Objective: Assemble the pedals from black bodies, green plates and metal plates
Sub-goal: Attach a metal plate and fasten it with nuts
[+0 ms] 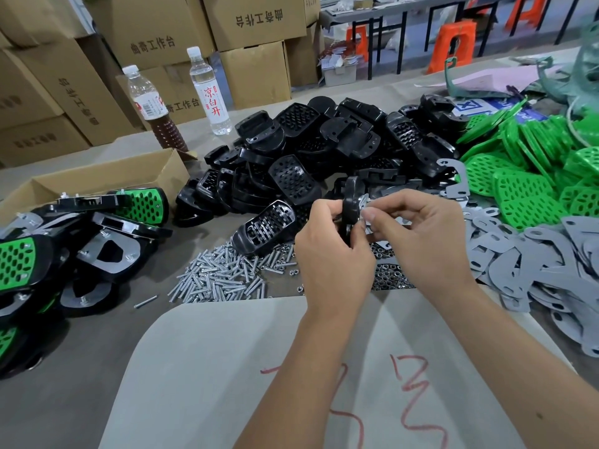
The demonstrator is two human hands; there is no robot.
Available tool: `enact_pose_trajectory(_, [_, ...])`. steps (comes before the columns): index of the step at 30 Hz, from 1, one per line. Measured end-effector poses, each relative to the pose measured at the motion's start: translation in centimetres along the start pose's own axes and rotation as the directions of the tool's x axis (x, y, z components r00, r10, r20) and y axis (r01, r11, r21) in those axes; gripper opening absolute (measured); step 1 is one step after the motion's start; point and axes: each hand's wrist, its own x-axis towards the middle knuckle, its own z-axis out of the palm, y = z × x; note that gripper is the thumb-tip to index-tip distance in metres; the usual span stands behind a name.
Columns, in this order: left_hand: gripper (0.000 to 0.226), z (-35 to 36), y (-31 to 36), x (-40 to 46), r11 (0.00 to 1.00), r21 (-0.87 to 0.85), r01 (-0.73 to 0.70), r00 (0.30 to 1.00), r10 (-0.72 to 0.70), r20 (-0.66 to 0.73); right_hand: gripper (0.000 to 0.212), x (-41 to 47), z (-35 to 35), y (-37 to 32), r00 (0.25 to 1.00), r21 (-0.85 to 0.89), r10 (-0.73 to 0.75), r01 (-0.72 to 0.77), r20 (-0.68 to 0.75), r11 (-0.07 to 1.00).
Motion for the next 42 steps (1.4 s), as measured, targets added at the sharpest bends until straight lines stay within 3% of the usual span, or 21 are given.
enact_pose_trajectory(6, [0.027, -0.02, 0.05, 0.17, 0.999, -0.019, 0.037, 0.999, -0.037, -0.027, 0.022, -0.11, 0.23, 0.26, 1.0, -0.025, -0.009, 0.009, 0.022, 1.0])
enact_pose_trajectory(14, [0.022, 0.16, -0.16, 0.14, 0.998, -0.044, 0.041, 0.999, -0.042, -0.02, 0.017, -0.15, 0.36, 0.07, 1.0, -0.004, 0.009, -0.009, -0.004, 1.0])
enact_pose_trajectory(26, [0.021, 0.05, -0.05, 0.04, 0.997, -0.044, 0.059, 0.998, -0.06, -0.026, 0.03, -0.29, 0.71, 0.03, 1.0, -0.033, -0.014, 0.014, -0.007, 0.999])
enact_pose_trajectory(35, [0.019, 0.08, -0.06, -0.12, 1.0, -0.027, 0.011, 1.0, -0.012, -0.028, 0.024, -0.63, 0.82, 0.13, 0.994, -0.241, -0.1, 0.088, -0.037, 0.967])
enact_pose_trajectory(42, [0.019, 0.18, -0.02, -0.22, 1.0, 0.014, 0.004, 1.0, -0.003, -0.018, 0.017, -0.5, 0.8, -0.01, 0.993, -0.274, -0.103, 0.086, -0.05, 0.958])
